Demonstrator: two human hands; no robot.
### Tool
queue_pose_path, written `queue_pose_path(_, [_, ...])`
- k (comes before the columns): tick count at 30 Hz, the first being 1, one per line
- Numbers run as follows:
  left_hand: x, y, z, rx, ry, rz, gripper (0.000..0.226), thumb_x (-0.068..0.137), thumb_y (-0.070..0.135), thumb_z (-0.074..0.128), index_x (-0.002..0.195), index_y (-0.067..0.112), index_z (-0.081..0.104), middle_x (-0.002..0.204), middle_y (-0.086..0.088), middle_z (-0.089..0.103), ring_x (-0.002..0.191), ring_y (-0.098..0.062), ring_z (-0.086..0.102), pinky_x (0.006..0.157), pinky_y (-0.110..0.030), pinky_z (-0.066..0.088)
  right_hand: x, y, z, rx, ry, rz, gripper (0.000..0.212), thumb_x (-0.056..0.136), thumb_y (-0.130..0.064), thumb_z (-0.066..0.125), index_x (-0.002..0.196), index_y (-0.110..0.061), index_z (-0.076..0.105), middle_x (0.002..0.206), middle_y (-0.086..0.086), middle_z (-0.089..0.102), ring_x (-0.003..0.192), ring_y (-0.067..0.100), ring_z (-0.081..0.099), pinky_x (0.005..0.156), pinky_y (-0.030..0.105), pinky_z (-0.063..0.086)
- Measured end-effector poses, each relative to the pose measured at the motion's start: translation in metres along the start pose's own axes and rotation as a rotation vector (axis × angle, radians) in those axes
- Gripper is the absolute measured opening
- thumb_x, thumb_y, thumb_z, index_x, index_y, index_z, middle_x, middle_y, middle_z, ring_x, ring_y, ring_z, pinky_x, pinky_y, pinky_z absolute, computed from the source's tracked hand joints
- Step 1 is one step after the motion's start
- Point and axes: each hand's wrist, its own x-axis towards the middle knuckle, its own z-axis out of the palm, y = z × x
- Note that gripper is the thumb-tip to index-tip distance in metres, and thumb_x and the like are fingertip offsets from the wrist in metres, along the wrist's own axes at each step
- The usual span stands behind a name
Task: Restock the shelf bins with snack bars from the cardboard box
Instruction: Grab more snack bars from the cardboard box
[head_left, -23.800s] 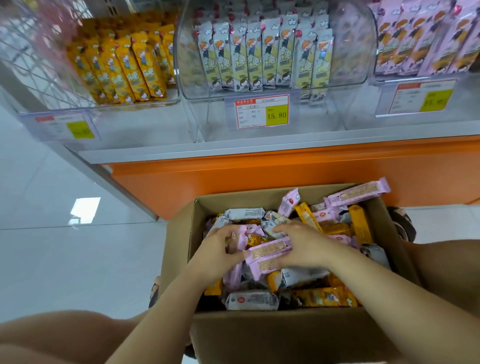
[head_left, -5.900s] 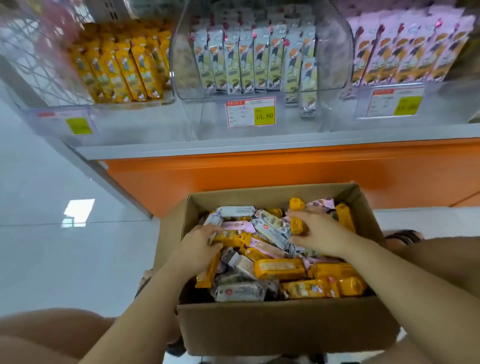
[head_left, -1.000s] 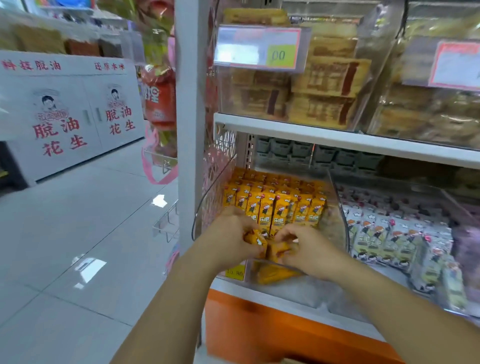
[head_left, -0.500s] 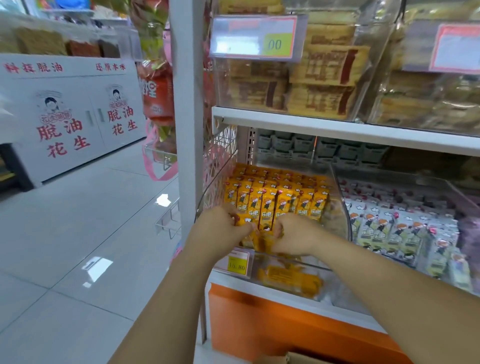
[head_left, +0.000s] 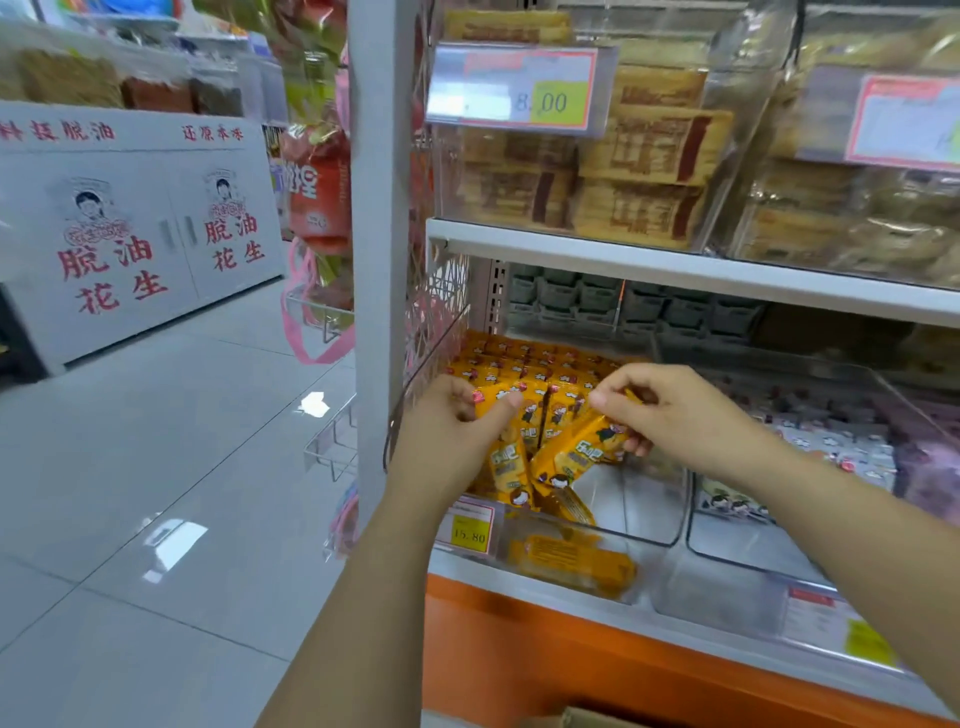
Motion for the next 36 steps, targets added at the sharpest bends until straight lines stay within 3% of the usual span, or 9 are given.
queue_pose_path(4, [0.003, 0.003, 0.006, -0.010, -0.020, 0.016, 0.039, 0.077, 0.058, 0.068, 0.095, 0.028, 0.050, 0.085, -0.003, 0.064, 0.077, -0.020, 0.067, 0.071, -0.048, 0.057, -0.005, 0.008, -0.014, -0.003, 0.086, -0.016, 0.022, 0.075, -0.022, 0.079, 0.086, -0.029, 0.062, 0.075, -0.011, 0.059, 0.059, 0.001, 0.052, 0.063, 0.024, 0.046])
queue_pose_path(7, [0.008, 0.004, 0.004, -0.012, -0.096, 0.021, 0.039, 0.082, 0.044, 0.068, 0.110, 0.019, 0.055, 0.084, 0.000, 0.069, 0.061, -0.011, 0.067, 0.060, -0.033, 0.058, -0.007, 0.011, -0.030, 0.069, 0.216, -0.008, 0.032, 0.075, -0.014, 0.079, 0.090, -0.029, 0.055, 0.082, -0.005, 0.062, 0.067, 0.007, 0.057, 0.065, 0.021, 0.047])
queue_pose_path(10, [0.012, 0.012, 0.005, 0.044, -0.162, 0.076, 0.041, 0.079, 0.037, 0.073, 0.110, 0.014, 0.057, 0.097, 0.005, 0.066, 0.065, -0.010, 0.067, 0.060, -0.025, 0.054, -0.010, 0.011, -0.037, 0.038, 0.134, -0.018, 0.040, 0.074, -0.014, 0.079, 0.093, -0.030, 0.049, 0.088, -0.005, 0.063, 0.061, 0.002, 0.055, 0.058, 0.014, 0.045])
queue_pose_path(13, [0.012, 0.029, 0.014, 0.199, -0.226, 0.195, 0.046, 0.079, 0.035, 0.075, 0.120, 0.024, 0.057, 0.108, 0.011, 0.054, 0.084, -0.009, 0.057, 0.068, -0.018, 0.044, -0.011, 0.018, -0.034, -0.192, 0.094, -0.061, 0.034, 0.075, -0.023, 0.079, 0.092, -0.034, 0.052, 0.097, -0.008, 0.062, 0.077, 0.012, 0.060, 0.071, 0.027, 0.050])
queue_pose_path(17, [0.015, 0.038, 0.041, 0.275, -0.362, 0.279, 0.040, 0.084, 0.027, 0.072, 0.121, 0.023, 0.058, 0.098, 0.012, 0.053, 0.069, 0.003, 0.051, 0.055, -0.002, 0.037, -0.002, 0.032, -0.027, -0.393, 0.136, -0.012, 0.038, 0.076, -0.030, 0.078, 0.097, -0.039, 0.048, 0.104, -0.003, 0.060, 0.100, 0.018, 0.052, 0.083, 0.035, 0.043])
queue_pose_path(22, [0.041, 0.035, 0.069, 0.346, -0.417, 0.255, 0.038, 0.085, 0.026, 0.071, 0.121, 0.022, 0.059, 0.101, 0.004, 0.061, 0.089, -0.014, 0.060, 0.077, -0.029, 0.052, 0.024, 0.041, -0.019, -0.471, 0.141, 0.035, 0.035, 0.075, -0.030, 0.076, 0.107, -0.033, 0.062, 0.106, -0.008, 0.064, 0.103, 0.016, 0.056, 0.089, 0.035, 0.045])
queue_pose_path(28, [0.072, 0.033, 0.097, 0.496, -0.469, 0.327, 0.030, 0.084, 0.028, 0.071, 0.112, 0.021, 0.065, 0.109, -0.005, 0.062, 0.092, -0.022, 0.061, 0.072, -0.029, 0.045, 0.061, 0.063, -0.013, -0.501, 0.045, 0.121, 0.035, 0.082, -0.022, 0.065, 0.117, -0.027, 0.063, 0.112, -0.004, 0.064, 0.101, 0.017, 0.059, 0.073, 0.025, 0.043])
queue_pose_path(33, [0.082, 0.029, 0.111, 0.593, -0.471, 0.337, 0.045, 0.087, 0.024, 0.067, 0.130, 0.023, 0.053, 0.130, -0.007, 0.044, 0.107, -0.026, 0.057, 0.091, -0.031, 0.047, 0.072, 0.078, -0.018, -0.311, 0.055, 0.171, 0.033, 0.081, -0.020, 0.068, 0.112, -0.026, 0.060, 0.102, -0.005, 0.062, 0.087, 0.011, 0.059, 0.067, 0.021, 0.046])
queue_pose_path(36, [0.081, 0.021, 0.116, 0.624, -0.442, 0.327, 0.038, 0.086, 0.020, 0.069, 0.116, 0.023, 0.047, 0.114, -0.002, 0.047, 0.104, -0.024, 0.053, 0.079, -0.028, 0.042, 0.066, 0.083, -0.017, -0.222, 0.157, 0.132, 0.017, 0.084, -0.020, 0.065, 0.099, -0.026, 0.059, 0.088, -0.011, 0.057, 0.075, 0.004, 0.053, 0.058, 0.008, 0.039])
